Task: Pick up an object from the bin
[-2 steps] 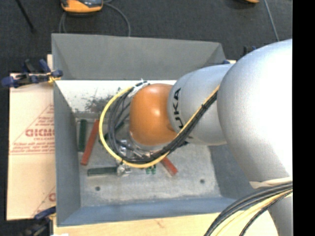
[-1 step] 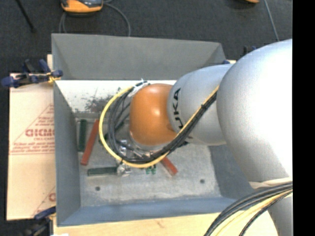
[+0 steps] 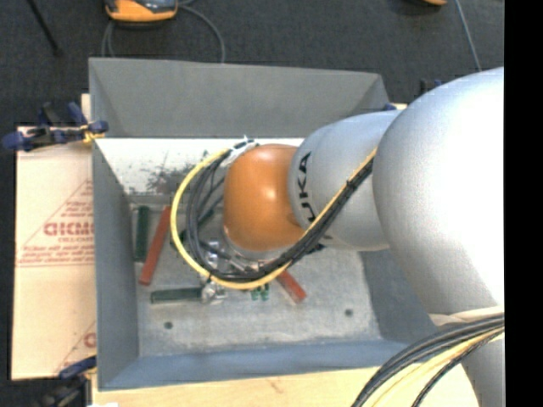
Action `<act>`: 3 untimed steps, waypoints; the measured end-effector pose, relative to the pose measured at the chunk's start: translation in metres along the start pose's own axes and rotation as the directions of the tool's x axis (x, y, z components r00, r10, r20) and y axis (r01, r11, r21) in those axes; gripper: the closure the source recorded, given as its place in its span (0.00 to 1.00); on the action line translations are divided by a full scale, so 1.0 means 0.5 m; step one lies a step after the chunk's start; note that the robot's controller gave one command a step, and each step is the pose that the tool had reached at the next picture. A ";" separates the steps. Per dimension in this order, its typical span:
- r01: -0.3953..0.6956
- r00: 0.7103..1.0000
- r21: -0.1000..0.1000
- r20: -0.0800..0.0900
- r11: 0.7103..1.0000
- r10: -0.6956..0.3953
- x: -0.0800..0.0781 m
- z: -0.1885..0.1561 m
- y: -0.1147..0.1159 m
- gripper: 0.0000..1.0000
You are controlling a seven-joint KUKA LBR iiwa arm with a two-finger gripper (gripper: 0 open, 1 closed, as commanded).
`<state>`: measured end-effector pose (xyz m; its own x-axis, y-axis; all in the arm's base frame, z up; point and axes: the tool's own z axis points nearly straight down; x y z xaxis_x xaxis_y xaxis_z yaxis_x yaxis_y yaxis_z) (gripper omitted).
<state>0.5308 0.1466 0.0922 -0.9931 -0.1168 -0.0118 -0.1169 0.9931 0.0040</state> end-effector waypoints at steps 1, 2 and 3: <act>-0.001 1.000 0.000 0.000 1.000 0.001 0.000 0.000 0.000 1.00; -0.003 1.000 0.000 0.000 1.000 0.003 0.000 0.000 0.000 1.00; -0.003 1.000 0.000 0.000 1.000 0.003 0.000 0.000 0.000 1.00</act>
Offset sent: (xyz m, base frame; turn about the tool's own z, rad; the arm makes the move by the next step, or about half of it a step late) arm 0.0000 0.0000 0.0000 0.0000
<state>0.5308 0.1467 0.0922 -0.9935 -0.1136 -0.0116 -0.1136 0.9935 0.0043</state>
